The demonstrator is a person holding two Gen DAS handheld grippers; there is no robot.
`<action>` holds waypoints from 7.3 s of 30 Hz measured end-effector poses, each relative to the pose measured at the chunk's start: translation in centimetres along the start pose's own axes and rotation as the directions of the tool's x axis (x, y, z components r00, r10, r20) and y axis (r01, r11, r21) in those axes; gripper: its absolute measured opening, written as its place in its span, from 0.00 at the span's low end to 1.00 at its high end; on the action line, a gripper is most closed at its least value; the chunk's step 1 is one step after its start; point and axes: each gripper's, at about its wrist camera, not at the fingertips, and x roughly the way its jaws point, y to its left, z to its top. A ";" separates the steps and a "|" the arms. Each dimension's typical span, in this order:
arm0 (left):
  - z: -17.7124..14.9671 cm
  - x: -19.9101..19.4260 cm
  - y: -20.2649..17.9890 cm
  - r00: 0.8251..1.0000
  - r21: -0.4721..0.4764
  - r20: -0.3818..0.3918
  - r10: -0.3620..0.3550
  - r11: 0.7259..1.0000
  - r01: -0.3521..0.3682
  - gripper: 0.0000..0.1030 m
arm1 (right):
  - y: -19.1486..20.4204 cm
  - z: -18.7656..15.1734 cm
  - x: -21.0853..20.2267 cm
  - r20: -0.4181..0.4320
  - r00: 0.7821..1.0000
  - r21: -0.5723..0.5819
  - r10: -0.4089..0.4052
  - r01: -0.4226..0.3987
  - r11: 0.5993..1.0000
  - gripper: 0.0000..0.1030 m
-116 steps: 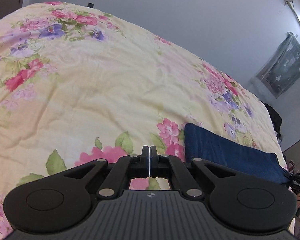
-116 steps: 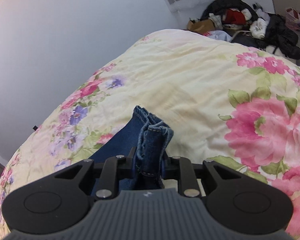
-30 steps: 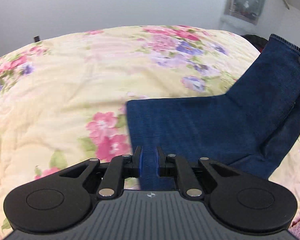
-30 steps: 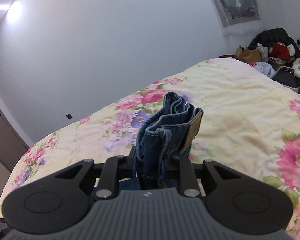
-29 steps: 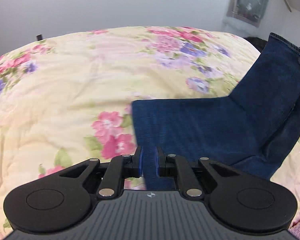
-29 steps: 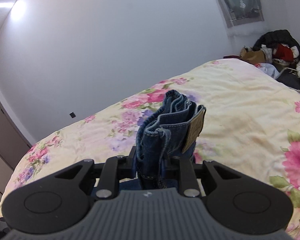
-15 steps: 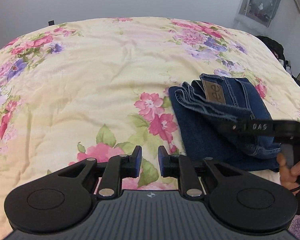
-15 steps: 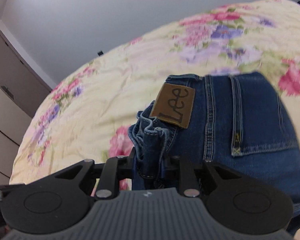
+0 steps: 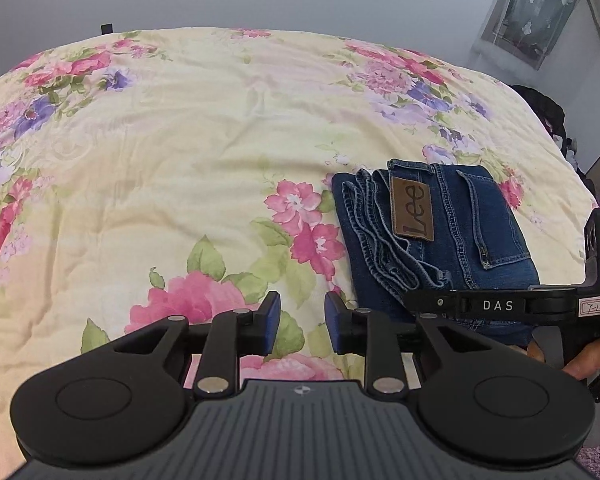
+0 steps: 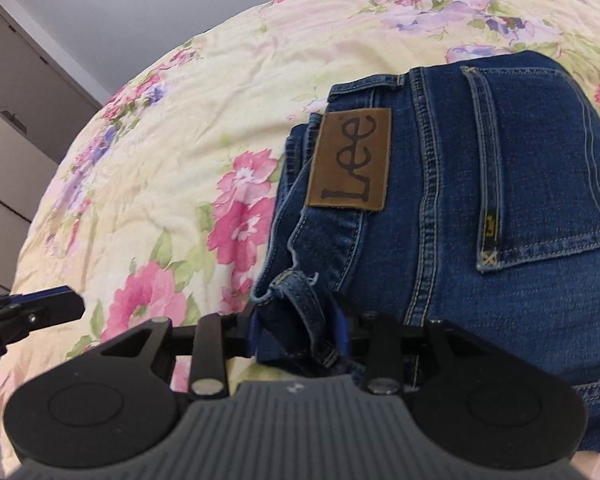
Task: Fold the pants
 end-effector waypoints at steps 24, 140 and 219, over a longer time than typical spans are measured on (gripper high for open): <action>2.9 7.1 -1.3 0.947 -0.274 0.133 -0.291 0.908 0.317 0.49 | -10.8 5.7 -10.1 0.188 0.970 -0.047 -0.155 0.167 0.985 0.25; 0.9 17.5 -0.7 0.933 -0.264 0.054 -0.357 0.896 0.358 0.76 | -21.9 5.2 -2.4 0.111 0.986 0.192 0.128 -0.148 0.970 0.55; -6.5 -3.0 15.9 0.984 -0.156 0.116 0.138 0.980 -0.119 0.43 | 9.3 -2.1 3.9 0.038 0.998 -0.293 -0.040 0.049 0.955 0.51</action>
